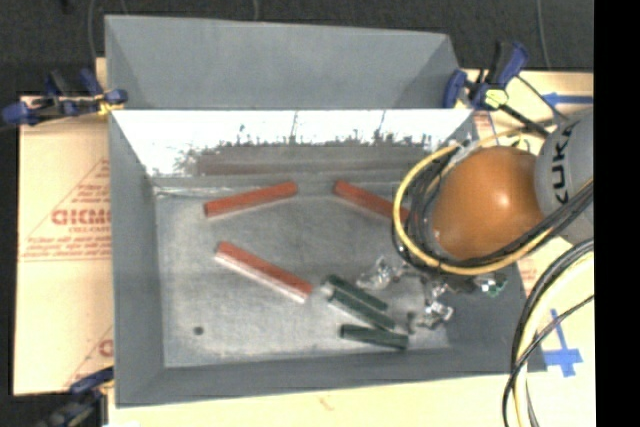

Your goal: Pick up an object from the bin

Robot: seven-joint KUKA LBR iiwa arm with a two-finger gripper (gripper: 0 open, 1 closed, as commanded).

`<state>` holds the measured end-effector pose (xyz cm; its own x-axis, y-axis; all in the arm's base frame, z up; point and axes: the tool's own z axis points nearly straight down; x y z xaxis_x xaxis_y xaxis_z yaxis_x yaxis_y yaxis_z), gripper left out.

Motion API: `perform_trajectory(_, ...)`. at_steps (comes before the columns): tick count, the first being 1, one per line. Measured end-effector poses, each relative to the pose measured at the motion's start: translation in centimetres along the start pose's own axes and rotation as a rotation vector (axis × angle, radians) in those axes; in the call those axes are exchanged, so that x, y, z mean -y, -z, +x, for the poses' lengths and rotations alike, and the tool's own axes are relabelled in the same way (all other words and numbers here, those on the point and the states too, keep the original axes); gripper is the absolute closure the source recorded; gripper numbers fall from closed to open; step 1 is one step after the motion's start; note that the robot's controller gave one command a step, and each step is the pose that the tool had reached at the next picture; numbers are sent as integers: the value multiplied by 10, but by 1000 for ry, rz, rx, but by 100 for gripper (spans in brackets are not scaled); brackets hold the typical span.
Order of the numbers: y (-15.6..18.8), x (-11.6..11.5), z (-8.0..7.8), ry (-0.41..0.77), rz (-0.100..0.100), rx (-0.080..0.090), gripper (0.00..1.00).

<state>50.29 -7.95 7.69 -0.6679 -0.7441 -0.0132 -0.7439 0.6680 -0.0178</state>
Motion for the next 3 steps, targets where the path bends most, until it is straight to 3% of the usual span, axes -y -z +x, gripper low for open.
perform_trajectory(1, 3, -27, -45, -268, 2, -17, 100)
perform_trajectory(2, 3, -27, -45, -267, 2, -17, 100)
perform_trajectory(3, 157, -35, -15, -265, -11, -11, 100)
